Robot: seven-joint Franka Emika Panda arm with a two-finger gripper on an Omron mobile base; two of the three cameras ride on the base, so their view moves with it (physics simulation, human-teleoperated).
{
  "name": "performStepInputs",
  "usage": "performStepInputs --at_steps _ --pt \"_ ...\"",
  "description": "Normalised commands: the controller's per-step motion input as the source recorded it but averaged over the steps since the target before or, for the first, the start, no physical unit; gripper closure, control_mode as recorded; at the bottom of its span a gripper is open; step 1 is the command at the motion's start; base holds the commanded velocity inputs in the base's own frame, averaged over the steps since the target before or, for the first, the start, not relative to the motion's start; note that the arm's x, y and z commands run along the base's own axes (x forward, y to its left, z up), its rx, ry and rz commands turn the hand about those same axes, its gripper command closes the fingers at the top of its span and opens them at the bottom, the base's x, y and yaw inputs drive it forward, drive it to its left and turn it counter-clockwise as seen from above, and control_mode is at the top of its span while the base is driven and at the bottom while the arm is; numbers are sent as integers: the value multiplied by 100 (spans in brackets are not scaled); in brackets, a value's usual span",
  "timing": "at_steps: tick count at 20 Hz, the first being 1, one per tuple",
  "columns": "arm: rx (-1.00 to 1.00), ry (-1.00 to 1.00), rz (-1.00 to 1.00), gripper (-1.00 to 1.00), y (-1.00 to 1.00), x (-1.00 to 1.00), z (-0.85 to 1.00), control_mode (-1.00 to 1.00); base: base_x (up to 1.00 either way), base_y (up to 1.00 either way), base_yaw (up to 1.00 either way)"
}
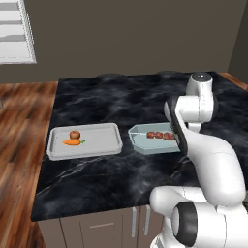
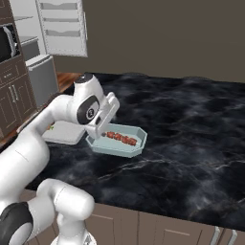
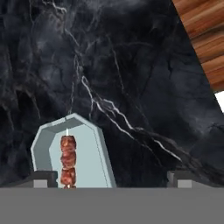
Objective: Place the cold items (apple and carrot) from the fridge in one tupperware on the dining counter. Place the warm items (kebab skewer and hot dog) in the stove area in another tupperware.
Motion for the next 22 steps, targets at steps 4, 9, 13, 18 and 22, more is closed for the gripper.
performStepInputs --at_steps 4,9,13,18,22 --pt "-23 25 22 -100 0 -72 43 -100 0 0 0" --pt "-16 23 29 -100 -1 -78 13 -100 0 0 0" --pt "-3 5 53 -100 0 -86 3 -100 0 0 0" --pt "0 5 63 -100 0 -71 1 -100 0 0 0" --pt "0 6 56 -100 0 -67 0 -100 0 0 0"
